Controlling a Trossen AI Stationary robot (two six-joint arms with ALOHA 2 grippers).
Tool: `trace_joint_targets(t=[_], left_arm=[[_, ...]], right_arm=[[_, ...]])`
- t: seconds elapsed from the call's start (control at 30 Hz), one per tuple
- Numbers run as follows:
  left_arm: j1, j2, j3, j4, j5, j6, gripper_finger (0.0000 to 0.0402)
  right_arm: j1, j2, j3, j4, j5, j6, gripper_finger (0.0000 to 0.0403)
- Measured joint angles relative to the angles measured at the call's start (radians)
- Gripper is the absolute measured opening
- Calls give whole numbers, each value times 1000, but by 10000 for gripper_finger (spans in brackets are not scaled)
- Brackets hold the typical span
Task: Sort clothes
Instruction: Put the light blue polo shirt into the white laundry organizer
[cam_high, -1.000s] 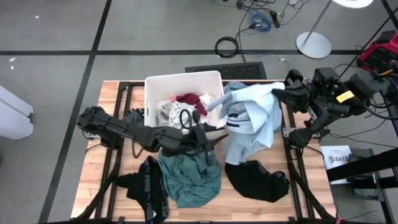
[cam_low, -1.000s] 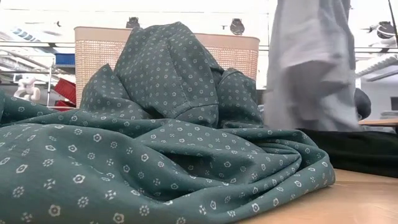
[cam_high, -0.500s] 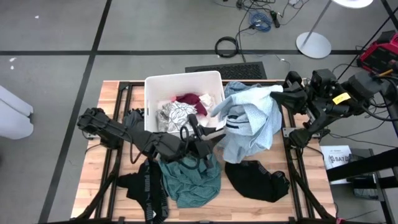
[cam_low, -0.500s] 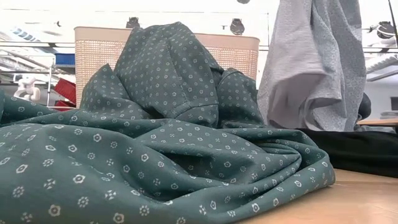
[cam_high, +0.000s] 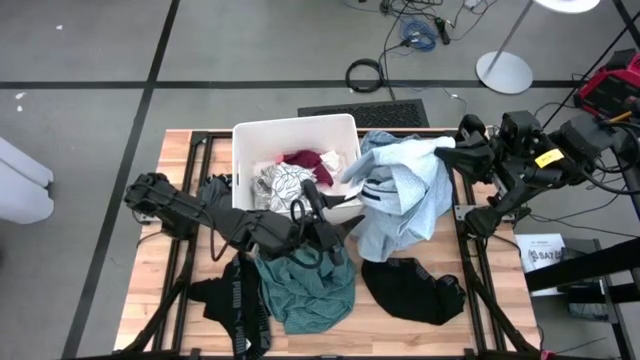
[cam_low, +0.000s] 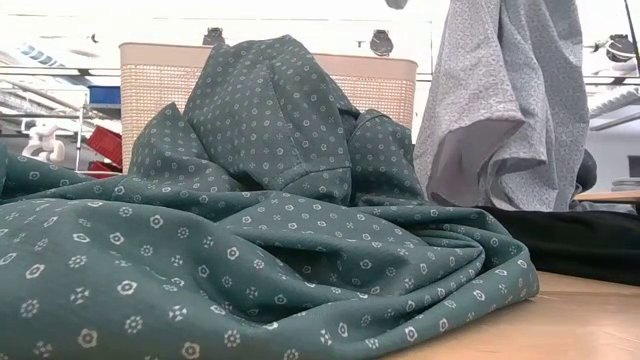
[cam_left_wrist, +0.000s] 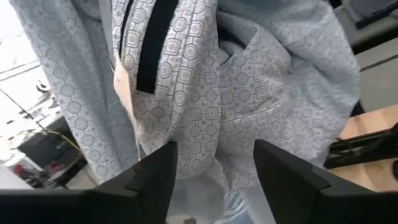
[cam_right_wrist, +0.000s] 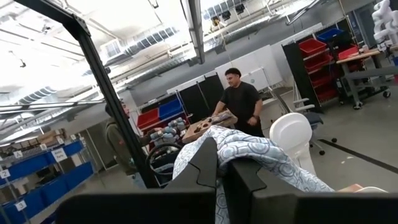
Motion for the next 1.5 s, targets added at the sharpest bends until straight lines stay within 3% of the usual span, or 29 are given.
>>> trace_joint_targets(t=[0.2,0.47,0.83,1.0,1.33,1.5], left_arm=[[-19,0,0,55,-22,84,237],[-9,0,0,46,-11,81,238],[-77,-18,0,-27,-17,82,238],[-42,-18,0,-31,-20,73,238],[57,11,0,-29,78,-25,237],[57,11,0,-29,116,-50,193]], right_arm=[[0,0,0,-16,0,0,0],[0,0,0,-16,0,-5,0],[0,-9,0,-35,1,-7,0],[0,-8,0,-38,1,-7,0],[0,1,0,-35,1,-7,0],[0,2,0,-37,1,-7,0]])
